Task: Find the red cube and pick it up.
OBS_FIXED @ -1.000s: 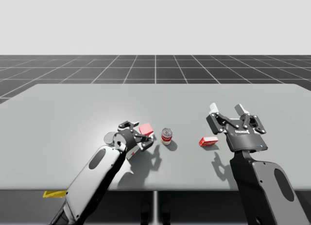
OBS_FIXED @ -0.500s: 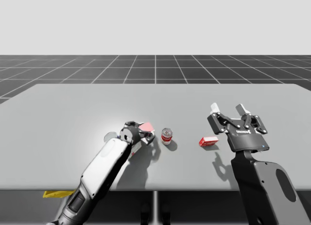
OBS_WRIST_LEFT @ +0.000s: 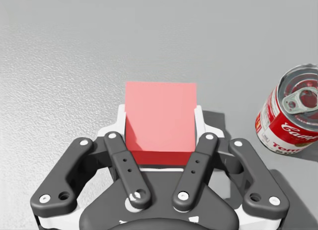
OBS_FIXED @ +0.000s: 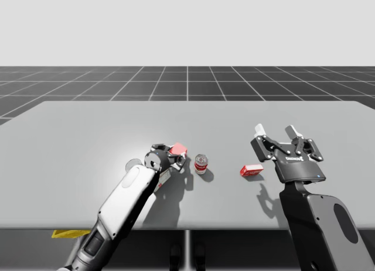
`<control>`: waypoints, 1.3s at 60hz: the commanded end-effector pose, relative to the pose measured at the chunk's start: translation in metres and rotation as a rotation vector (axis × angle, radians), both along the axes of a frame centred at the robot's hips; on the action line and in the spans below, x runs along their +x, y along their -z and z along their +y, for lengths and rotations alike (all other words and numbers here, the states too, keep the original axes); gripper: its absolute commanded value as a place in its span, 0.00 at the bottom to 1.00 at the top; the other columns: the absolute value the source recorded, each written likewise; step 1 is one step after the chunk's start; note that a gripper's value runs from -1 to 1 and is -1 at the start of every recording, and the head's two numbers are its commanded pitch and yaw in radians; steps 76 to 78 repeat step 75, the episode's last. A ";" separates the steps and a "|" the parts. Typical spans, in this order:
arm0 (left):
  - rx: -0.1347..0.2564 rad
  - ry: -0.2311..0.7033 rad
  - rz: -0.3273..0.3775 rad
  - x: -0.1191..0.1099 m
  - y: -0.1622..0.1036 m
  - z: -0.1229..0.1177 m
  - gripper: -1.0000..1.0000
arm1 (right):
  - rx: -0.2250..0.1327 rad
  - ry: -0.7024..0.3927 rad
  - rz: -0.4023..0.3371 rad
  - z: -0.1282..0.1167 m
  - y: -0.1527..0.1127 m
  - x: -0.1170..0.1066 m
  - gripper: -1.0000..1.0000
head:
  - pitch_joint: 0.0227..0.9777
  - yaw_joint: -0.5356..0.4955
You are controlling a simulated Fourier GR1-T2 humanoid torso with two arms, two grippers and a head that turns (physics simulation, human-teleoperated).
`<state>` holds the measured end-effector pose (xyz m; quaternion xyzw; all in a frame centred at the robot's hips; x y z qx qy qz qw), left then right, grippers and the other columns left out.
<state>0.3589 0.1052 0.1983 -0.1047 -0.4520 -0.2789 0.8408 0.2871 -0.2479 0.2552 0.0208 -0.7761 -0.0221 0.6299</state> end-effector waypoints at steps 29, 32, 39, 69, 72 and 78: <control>0.068 0.086 0.194 -0.015 0.019 0.002 1.00 | -0.009 0.005 -0.002 -0.003 0.000 0.000 0.00 | 0.37 0.60; 0.061 0.086 0.177 -0.015 0.011 0.003 1.00 | -0.014 0.006 -0.002 -0.003 0.000 0.001 0.00 | 0.37 0.60; 0.046 0.086 0.140 -0.013 -0.009 0.006 1.00 | -0.020 0.009 -0.002 -0.004 0.001 0.001 0.00 | 0.37 0.60; -0.002 0.046 -0.150 -0.028 -0.120 0.019 1.00 | -0.027 0.007 0.008 -0.002 0.002 0.001 0.00 | 0.37 0.60; -0.008 0.048 -0.172 -0.031 -0.130 0.019 1.00 | -0.028 0.004 0.011 -0.002 0.002 0.001 0.00 | 0.37 0.60; -0.005 0.042 -0.224 -0.037 -0.145 0.019 1.00 | -0.028 -0.001 0.015 -0.002 0.002 0.001 0.00 | 0.37 0.60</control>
